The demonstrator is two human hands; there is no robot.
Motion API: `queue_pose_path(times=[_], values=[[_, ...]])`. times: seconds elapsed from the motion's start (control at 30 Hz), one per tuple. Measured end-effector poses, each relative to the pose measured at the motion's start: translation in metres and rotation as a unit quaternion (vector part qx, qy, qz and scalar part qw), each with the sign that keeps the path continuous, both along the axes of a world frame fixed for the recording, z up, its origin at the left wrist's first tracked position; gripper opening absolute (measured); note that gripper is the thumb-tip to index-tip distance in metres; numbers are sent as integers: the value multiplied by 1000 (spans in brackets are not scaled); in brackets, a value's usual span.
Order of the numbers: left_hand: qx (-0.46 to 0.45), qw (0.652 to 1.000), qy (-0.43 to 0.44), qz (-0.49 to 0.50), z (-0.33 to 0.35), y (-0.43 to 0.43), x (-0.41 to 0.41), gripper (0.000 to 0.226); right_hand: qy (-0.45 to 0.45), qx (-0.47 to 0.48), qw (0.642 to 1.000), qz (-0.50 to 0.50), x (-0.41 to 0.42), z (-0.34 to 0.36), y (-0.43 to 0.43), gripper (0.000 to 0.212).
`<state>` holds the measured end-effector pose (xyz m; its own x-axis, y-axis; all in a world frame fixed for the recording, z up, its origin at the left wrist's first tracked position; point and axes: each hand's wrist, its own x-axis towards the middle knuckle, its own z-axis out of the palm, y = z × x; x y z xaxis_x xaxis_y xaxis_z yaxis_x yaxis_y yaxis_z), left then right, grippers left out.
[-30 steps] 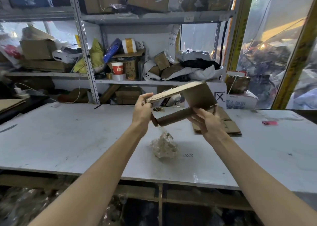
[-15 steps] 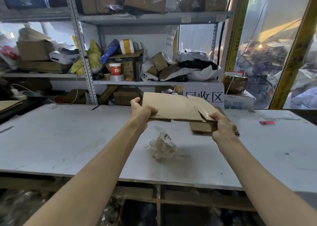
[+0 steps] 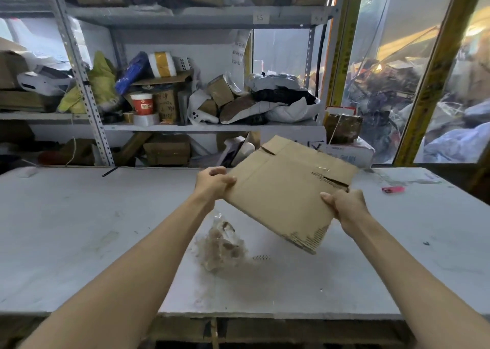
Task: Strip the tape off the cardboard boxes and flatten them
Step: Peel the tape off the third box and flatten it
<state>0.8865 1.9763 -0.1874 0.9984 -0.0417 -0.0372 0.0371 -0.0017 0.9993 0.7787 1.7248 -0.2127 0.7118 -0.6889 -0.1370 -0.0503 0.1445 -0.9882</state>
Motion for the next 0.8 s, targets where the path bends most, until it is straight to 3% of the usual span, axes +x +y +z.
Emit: queue_pose_path(times=[0.07,0.13,0.2,0.3,0.4,0.53,0.7,0.8], values=[[42,998,12,-52,-13,-17,18,35,-3,-40,999,-32,13,-4,-23,53],[56,997,4,-45,-27,-43,34,34,5,-55,998,8,31,-9,-41,64],[65,997,-15,-28,-42,-73,53,31,55,-112,990,66,53,-17,-56,76],[69,998,-3,-1,-64,-118,81,23,135,-211,967,39,87,-32,-83,87],[68,997,24,4,-82,-157,104,20,159,-233,959,22,121,-45,-114,84],[185,982,21,-24,-102,-185,118,31,172,-256,951,23,154,-63,-148,82],[328,939,27,-104,-123,-191,123,51,189,-299,935,23,163,-97,-161,73],[389,917,30,-90,-126,-197,121,52,236,-351,905,33,162,-106,-158,66]])
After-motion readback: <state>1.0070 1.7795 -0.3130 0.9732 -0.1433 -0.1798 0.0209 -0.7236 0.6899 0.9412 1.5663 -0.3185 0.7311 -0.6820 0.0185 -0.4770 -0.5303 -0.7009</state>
